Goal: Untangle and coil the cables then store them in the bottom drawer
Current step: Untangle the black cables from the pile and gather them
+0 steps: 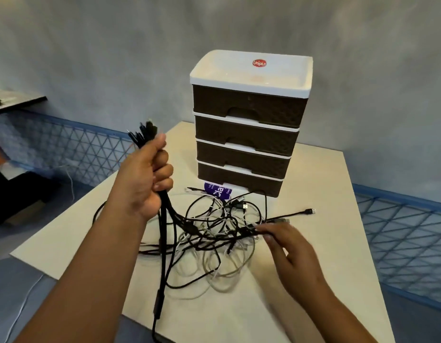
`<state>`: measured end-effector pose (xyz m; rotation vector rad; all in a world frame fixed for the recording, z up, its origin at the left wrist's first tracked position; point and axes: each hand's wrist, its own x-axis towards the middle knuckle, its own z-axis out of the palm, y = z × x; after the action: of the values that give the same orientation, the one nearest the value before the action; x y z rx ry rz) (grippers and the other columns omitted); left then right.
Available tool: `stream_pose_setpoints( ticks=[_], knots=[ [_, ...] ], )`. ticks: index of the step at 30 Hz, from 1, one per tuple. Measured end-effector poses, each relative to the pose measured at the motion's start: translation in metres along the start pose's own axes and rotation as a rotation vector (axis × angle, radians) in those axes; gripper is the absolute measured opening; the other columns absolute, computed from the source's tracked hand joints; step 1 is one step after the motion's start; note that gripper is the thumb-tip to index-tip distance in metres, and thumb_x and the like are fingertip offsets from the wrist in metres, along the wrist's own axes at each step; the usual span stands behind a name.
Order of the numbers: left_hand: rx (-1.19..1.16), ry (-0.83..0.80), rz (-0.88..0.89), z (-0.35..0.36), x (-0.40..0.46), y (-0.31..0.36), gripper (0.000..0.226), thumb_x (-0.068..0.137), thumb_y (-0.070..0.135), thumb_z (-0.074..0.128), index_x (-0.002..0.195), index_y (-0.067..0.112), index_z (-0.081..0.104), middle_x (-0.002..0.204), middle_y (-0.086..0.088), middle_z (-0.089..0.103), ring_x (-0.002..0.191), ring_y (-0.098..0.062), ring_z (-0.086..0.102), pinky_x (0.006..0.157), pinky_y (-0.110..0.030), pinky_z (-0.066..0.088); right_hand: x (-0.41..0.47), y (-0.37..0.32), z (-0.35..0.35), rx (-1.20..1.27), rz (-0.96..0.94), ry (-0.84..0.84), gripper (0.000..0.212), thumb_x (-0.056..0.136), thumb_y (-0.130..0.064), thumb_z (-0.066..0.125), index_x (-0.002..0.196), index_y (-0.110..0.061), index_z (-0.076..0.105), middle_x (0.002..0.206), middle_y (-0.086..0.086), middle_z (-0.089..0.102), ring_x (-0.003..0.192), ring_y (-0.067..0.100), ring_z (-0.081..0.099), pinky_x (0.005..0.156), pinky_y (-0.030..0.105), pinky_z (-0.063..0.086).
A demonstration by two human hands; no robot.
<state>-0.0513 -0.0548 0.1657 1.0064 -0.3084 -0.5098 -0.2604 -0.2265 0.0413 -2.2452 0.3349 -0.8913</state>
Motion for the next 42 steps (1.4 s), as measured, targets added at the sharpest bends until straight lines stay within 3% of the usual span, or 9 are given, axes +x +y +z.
stream_pose_setpoints(
  ticks=[7,11,13,17,21,24,29,36,42],
  knots=[
    [0.464,-0.387,-0.291,-0.001,-0.02,-0.016,0.024,0.088,0.02,0.063,0.112,0.017,0.065,0.057,0.006,0.024,0.045,-0.005,0.019,0.038,-0.017,0.013,0.079,-0.104,-0.021,0.101,-0.24,0.011,0.024,0.097,-0.007,0.056,0.112,-0.02,0.069,0.102,-0.006,0.07,0.099,0.012,0.066,0.083,0.035,0.055],
    [0.506,-0.609,-0.373,0.002,-0.026,-0.017,0.006,0.085,0.034,0.07,0.085,0.028,0.071,0.058,0.004,0.02,0.045,-0.006,0.016,0.038,-0.016,0.014,0.111,-0.149,-0.006,0.253,-0.213,-0.108,0.022,0.098,-0.006,0.054,0.115,-0.011,0.068,0.103,0.004,0.07,0.101,0.022,0.067,0.084,0.04,0.058],
    [0.476,-0.562,-0.359,-0.002,-0.021,-0.013,0.03,0.082,0.043,0.065,0.083,0.014,0.059,0.053,0.007,0.021,0.043,-0.005,0.016,0.037,-0.016,0.014,0.118,-0.157,-0.001,0.393,-0.155,-0.103,0.023,0.097,-0.006,0.056,0.117,-0.009,0.066,0.108,0.007,0.069,0.104,0.021,0.068,0.088,0.04,0.058],
    [0.35,-0.494,-0.299,-0.016,-0.008,0.005,0.033,0.083,0.046,0.058,0.073,0.018,0.043,0.051,0.008,0.019,0.042,-0.005,0.014,0.039,-0.015,0.011,0.108,-0.128,0.016,0.488,0.12,-0.162,0.05,0.092,0.001,0.06,0.135,-0.023,0.052,0.127,0.0,0.062,0.112,0.014,0.064,0.093,0.03,0.054],
    [0.119,-0.543,-0.256,-0.027,0.003,0.031,0.034,0.088,0.045,0.055,0.066,0.021,0.046,0.049,0.01,0.019,0.04,-0.003,0.015,0.036,-0.013,0.011,0.076,-0.076,0.05,-0.234,0.311,-0.454,0.044,0.089,-0.011,0.059,0.129,-0.032,0.058,0.129,-0.007,0.057,0.117,0.01,0.055,0.101,0.037,0.047],
    [0.019,-0.555,-0.201,-0.03,0.01,0.051,0.035,0.09,0.045,0.048,0.063,0.022,0.046,0.051,0.009,0.013,0.038,-0.001,0.014,0.034,-0.012,0.011,0.062,-0.06,0.07,-0.454,0.251,-0.546,0.042,0.085,-0.015,0.055,0.124,-0.026,0.063,0.125,-0.004,0.06,0.119,0.019,0.053,0.1,0.035,0.045],
    [-0.039,-0.525,-0.091,-0.035,0.018,0.073,0.037,0.092,0.048,0.045,0.063,0.024,0.046,0.054,0.008,0.01,0.038,-0.003,0.011,0.034,-0.014,0.01,0.065,-0.062,0.068,-0.539,0.244,-0.394,0.025,0.086,-0.006,0.057,0.106,-0.014,0.07,0.103,0.005,0.065,0.104,0.024,0.056,0.081,0.027,0.039],
    [-0.103,-0.393,-0.072,-0.043,0.027,0.074,0.03,0.089,0.046,0.05,0.069,0.024,0.049,0.044,0.012,0.022,0.033,0.0,0.019,0.03,-0.011,0.015,0.071,-0.065,0.037,-0.532,0.443,-0.267,0.022,0.095,-0.032,0.06,0.09,-0.014,0.073,0.082,0.004,0.067,0.081,0.022,0.062,0.069,0.03,0.043],
    [0.141,-0.387,-0.138,-0.036,0.018,0.034,0.019,0.089,0.002,0.056,0.104,0.013,0.054,0.051,0.011,0.031,0.039,-0.002,0.023,0.034,-0.014,0.02,0.096,-0.114,0.015,-0.176,0.418,-0.048,0.026,0.096,-0.031,0.058,0.077,-0.014,0.063,0.063,0.002,0.062,0.052,0.006,0.058,0.056,0.034,0.049]
  ],
)
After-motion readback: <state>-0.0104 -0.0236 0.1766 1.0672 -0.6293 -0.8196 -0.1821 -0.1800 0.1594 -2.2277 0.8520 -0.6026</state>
